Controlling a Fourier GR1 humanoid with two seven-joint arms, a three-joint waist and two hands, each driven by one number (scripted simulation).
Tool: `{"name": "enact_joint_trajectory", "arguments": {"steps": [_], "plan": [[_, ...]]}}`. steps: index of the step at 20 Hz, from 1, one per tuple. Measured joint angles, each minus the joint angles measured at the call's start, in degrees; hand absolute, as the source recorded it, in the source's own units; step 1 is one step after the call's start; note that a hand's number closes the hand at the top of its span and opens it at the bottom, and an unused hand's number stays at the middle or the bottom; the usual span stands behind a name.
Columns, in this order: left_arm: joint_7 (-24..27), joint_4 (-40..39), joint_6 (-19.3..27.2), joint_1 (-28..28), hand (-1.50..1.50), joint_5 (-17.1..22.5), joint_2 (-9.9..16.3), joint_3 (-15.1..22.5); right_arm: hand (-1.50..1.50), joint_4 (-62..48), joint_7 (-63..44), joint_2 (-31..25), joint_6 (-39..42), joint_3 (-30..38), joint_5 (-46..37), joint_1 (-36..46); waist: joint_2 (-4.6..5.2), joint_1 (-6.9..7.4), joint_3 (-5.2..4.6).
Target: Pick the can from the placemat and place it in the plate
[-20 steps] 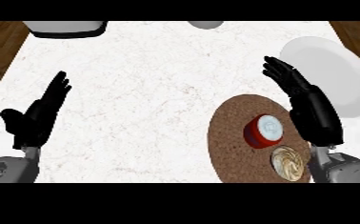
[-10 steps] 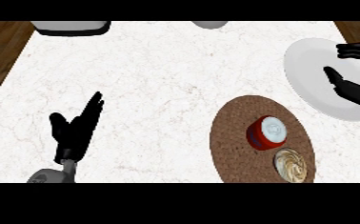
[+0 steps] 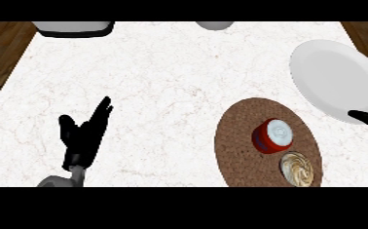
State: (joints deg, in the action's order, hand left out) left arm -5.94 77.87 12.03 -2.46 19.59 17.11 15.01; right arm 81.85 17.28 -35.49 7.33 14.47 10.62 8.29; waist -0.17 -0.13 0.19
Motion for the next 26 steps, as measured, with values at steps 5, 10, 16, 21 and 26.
{"name": "enact_joint_trajectory", "arguments": {"steps": [5,10,16,21,26], "plan": [[-0.1,0.5,-0.3,0.6,0.0,-0.1,0.1,-0.4,-1.5,3.7,-5.8,-8.2,6.6,-4.2,-4.8,-1.6,-0.08,0.07,-0.1],[-2.3,1.9,0.6,0.6,0.0,-0.7,-0.5,0.0,-1.5,10.5,-13.9,-12.1,10.6,-8.8,-8.6,-2.2,-0.08,0.04,-0.15],[-3.6,2.6,-0.1,0.9,0.0,-1.4,-1.3,-0.6,-1.5,18.1,-23.8,-10.1,11.2,-13.7,-14.6,-2.7,0.0,0.12,-0.17],[-2.6,2.5,-1.1,1.6,0.0,-2.6,-2.3,-0.9,-1.5,23.0,-31.5,-4.9,9.6,-19.0,-21.4,-2.5,-0.02,0.24,-0.08],[-4.6,4.1,-0.4,1.9,0.0,-4.2,-3.5,-0.9,-1.5,24.0,-35.5,-1.2,10.9,-22.4,-26.5,-3.4,0.03,0.25,-0.1]]}}
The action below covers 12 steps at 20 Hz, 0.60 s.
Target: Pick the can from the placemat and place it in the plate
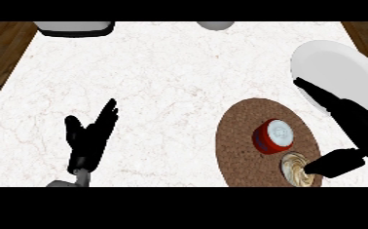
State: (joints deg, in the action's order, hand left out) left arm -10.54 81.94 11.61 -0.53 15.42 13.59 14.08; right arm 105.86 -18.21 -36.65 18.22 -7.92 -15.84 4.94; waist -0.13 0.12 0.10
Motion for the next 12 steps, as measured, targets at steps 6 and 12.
{"name": "enact_joint_trajectory", "arguments": {"steps": [6,12], "plan": [[0.5,-0.7,-1.6,0.2,0.0,-1.3,-1.3,-1.7,-1.5,-1.1,-1.5,5.5,2.5,-1.4,-3.5,0.1,0.0,-0.03,0.03],[-0.5,0.4,-2.8,1.1,0.0,-2.7,-2.1,-3.2,-1.5,-1.3,-0.9,9.5,2.8,-2.4,-9.9,-1.4,0.01,-0.06,0.01]]}}
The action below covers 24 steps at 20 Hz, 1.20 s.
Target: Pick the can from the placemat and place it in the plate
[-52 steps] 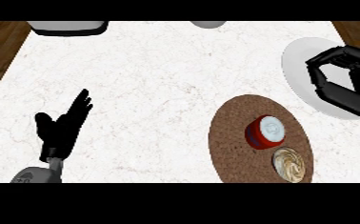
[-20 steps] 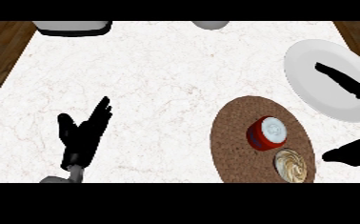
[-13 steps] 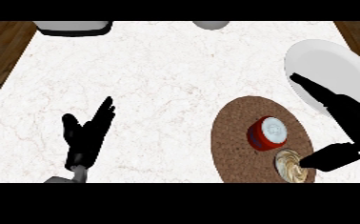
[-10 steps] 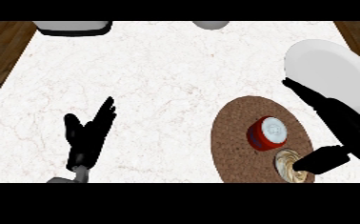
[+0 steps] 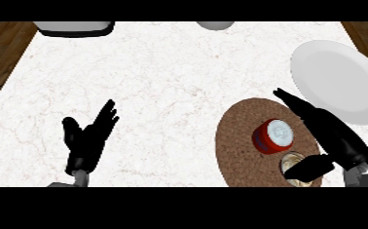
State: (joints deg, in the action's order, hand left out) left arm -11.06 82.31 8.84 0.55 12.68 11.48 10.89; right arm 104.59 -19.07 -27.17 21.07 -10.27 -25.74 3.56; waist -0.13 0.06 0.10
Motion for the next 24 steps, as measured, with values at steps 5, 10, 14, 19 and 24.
{"name": "enact_joint_trajectory", "arguments": {"steps": [5,10,14,19,24], "plan": [[-0.3,-0.7,-0.9,-0.8,0.0,-1.0,-0.9,-1.1,-1.5,-1.0,-2.3,2.4,0.6,-1.1,-5.6,1.4,0.03,0.02,-0.02],[0.1,-0.2,-2.3,0.0,0.0,-2.1,-1.4,-2.3,-1.5,-3.8,-0.5,4.6,0.4,-0.9,-10.2,1.2,0.03,0.03,-0.02],[-0.4,-0.1,-2.9,-0.1,0.0,-3.0,-2.2,-3.1,-1.5,-6.9,1.3,6.9,0.0,-1.2,-12.9,1.6,0.05,0.03,-0.03],[-0.7,-1.0,-3.7,-0.6,0.0,-3.4,-2.9,-4.1,1.5,-10.7,3.4,7.8,0.7,-2.0,-16.0,2.4,0.04,0.05,0.0],[-0.2,-0.7,-4.0,-0.3,0.0,-4.2,-3.4,-4.5,1.5,-13.2,6.9,7.3,1.1,-3.6,-19.8,4.1,-0.05,0.06,-0.06]]}}
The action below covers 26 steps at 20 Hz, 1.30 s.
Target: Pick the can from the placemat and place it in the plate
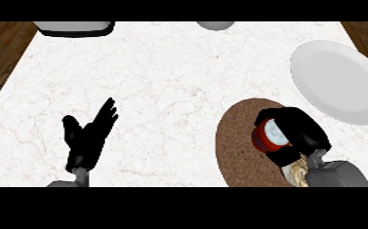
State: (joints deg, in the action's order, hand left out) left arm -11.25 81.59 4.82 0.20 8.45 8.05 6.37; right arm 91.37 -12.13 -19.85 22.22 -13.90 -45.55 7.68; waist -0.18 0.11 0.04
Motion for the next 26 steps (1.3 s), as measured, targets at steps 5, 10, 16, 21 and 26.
{"name": "enact_joint_trajectory", "arguments": {"steps": [5,10,16,21,26], "plan": [[-0.2,-0.4,-0.5,-0.6,0.0,-0.8,-0.9,-0.7,1.5,-2.1,4.4,0.2,-2.3,1.1,-3.6,0.2,-0.12,-0.04,-0.12],[-0.2,0.9,-0.8,0.9,0.0,-1.2,-1.1,-1.0,1.5,0.9,6.9,1.3,-7.5,2.6,-5.1,-1.7,-0.03,-0.16,-0.03],[-0.5,1.6,-0.6,1.6,0.0,-1.4,-1.3,-1.2,1.5,12.6,7.1,6.1,-17.7,-3.4,-9.5,-14.7,-0.15,-0.81,0.05],[-2.1,2.7,-0.7,1.8,0.0,-1.1,-1.1,-1.4,1.5,21.2,9.1,8.7,-27.5,-5.2,-11.4,-22.3,-0.15,-1.0,0.02],[-1.8,2.3,-1.0,1.9,0.0,-1.5,-1.3,-1.4,1.5,28.2,8.3,11.0,-31.8,-1.7,-7.0,-25.9,-0.04,-0.86,0.02]]}}
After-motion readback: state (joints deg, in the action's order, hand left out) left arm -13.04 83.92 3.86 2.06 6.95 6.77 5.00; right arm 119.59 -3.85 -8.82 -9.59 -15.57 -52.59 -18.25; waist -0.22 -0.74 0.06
